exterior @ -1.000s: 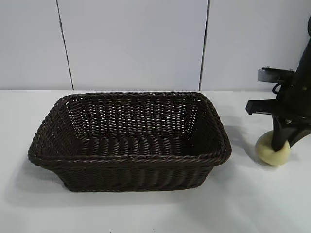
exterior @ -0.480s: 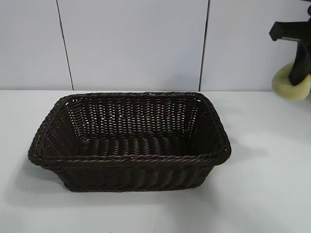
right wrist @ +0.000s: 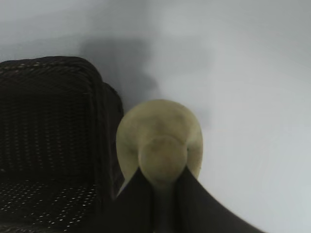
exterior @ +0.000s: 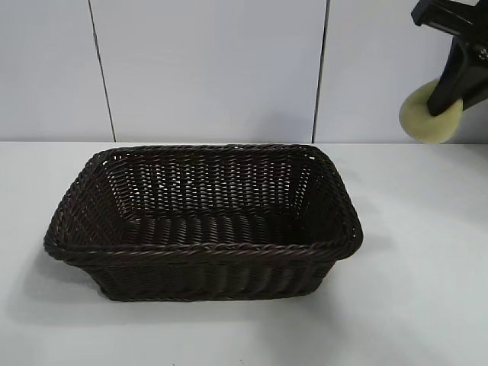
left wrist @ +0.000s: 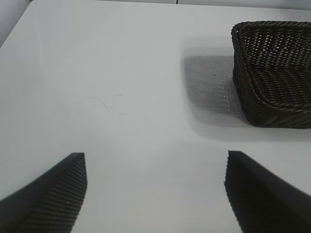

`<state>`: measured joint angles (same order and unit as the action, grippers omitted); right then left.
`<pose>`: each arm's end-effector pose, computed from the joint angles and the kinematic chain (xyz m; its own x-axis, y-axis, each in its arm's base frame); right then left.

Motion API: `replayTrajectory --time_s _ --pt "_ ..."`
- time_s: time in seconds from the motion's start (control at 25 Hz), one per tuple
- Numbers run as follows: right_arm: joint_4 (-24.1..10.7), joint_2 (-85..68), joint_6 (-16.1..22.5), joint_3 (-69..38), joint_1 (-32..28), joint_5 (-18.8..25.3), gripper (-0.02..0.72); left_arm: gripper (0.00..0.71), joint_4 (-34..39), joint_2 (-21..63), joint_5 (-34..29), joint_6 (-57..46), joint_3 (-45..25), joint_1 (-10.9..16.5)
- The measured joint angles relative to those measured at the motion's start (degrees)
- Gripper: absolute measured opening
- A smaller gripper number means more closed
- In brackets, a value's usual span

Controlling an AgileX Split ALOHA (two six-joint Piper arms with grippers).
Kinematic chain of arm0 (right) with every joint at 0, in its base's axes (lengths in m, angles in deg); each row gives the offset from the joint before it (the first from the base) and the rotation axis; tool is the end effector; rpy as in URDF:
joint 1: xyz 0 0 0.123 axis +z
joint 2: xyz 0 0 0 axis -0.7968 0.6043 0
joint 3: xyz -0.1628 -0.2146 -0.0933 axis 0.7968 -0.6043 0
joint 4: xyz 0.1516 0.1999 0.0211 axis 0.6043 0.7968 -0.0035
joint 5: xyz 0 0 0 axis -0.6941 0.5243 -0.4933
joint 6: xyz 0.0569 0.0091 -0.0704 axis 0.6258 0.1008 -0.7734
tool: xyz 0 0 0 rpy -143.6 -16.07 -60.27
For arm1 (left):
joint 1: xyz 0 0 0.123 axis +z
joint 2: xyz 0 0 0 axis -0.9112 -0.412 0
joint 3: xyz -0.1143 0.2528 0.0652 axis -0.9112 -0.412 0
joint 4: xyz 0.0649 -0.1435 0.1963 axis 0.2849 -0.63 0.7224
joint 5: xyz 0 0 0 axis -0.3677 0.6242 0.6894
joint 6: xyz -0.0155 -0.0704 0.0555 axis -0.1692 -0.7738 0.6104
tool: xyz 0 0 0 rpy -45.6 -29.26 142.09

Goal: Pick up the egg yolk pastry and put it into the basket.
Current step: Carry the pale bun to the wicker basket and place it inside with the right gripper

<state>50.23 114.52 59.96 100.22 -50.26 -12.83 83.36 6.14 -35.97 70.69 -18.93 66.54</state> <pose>0.3144 0.0387 0.2877 -0.9000 0.1085 -0.4222 -0.0295 0.9512 0.3073 -0.0077 -0.0032 0.2680 -0.5113 0.0295 -0.8589 0.0333 0.9993 0.0145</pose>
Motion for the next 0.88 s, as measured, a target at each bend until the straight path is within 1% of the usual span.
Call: replayTrajectory --time_s 0.04,0.12,0.28,0.44,0.56,0.76,0.88 --pt "1.0 0.0 -0.3 0.0 0.0 0.0 0.063 0.571 0.0 0.0 0.0 0.0 0.0 0.0" --pt "2.0 0.0 -0.7 0.0 0.0 0.0 0.063 0.571 0.0 0.0 0.0 0.0 0.0 0.0" --pt "1.8 0.0 -0.8 0.0 2.2 0.0 0.063 0.571 0.0 0.0 0.0 0.0 0.0 0.0" --pt "1.6 0.0 -0.6 0.0 7.2 -0.8 0.063 0.571 0.0 0.0 0.0 0.0 0.0 0.0" --pt "1.5 0.0 0.3 0.0 11.3 -2.4 0.063 0.571 0.0 0.0 0.0 0.0 0.0 0.0" --pt "1.6 0.6 0.5 0.0 19.2 -5.4 0.063 0.571 0.0 0.0 0.0 0.0 0.0 0.0" --pt "2.0 1.6 0.5 0.0 24.4 -8.0 0.063 0.571 0.0 0.0 0.0 0.0 0.0 0.0"
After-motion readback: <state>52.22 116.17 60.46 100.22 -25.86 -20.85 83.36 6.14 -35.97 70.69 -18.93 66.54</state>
